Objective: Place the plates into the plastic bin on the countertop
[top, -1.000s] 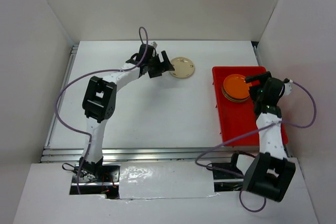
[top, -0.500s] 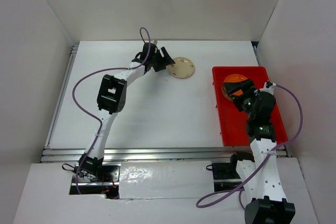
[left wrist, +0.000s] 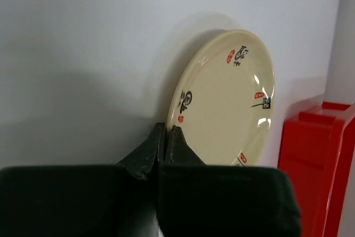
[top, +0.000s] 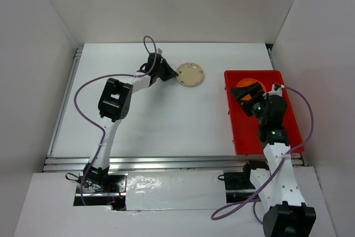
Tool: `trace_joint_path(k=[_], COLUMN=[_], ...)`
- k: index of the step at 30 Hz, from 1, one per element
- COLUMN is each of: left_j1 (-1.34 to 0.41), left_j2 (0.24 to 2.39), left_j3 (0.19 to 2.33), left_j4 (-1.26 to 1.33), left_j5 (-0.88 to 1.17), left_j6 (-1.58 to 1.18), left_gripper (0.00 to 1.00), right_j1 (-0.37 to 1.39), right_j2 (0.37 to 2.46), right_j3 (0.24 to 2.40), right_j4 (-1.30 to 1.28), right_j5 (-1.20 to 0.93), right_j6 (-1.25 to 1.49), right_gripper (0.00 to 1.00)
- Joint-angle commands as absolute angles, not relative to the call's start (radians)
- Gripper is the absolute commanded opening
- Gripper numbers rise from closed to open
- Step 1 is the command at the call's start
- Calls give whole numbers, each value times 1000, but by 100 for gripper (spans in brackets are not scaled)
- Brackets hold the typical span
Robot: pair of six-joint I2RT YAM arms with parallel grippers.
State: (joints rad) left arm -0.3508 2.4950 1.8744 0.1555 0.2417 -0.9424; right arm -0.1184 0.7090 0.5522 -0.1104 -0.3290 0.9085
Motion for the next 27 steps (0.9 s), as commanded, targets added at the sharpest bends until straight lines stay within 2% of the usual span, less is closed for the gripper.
trace_joint_path(k=[1, 5, 9, 12, 16, 23, 27], left_j1=[-362, -387, -390, -413, -452, -476, -468], left_j2=[2257, 2064, 1933, 1884, 1821, 1743, 1720], left_j3=[1689, 1553, 1390, 1378, 1355, 1293, 1304], left_j4=[192, 114, 199, 181, 120, 80, 3], left_j5=[203, 216, 388, 461, 450, 408, 307], left_j6=[-920, -877, -923, -919, -885, -870, -871], left_gripper=[0, 0, 0, 0, 0, 0, 0], right_j1=[-52, 83, 147, 184, 215, 261, 322], right_j2=[797, 986, 1147, 1239, 1333, 1301, 1186], right_j3=[526, 607, 675, 686, 713, 699, 664], right_j4=[93, 143, 144, 170, 219, 213, 129], right_j5=[-393, -301, -249, -203, -219, -183, -121], right_j6=[888, 824, 821, 842, 857, 879, 876], right_gripper=[100, 100, 100, 99, 97, 95, 95])
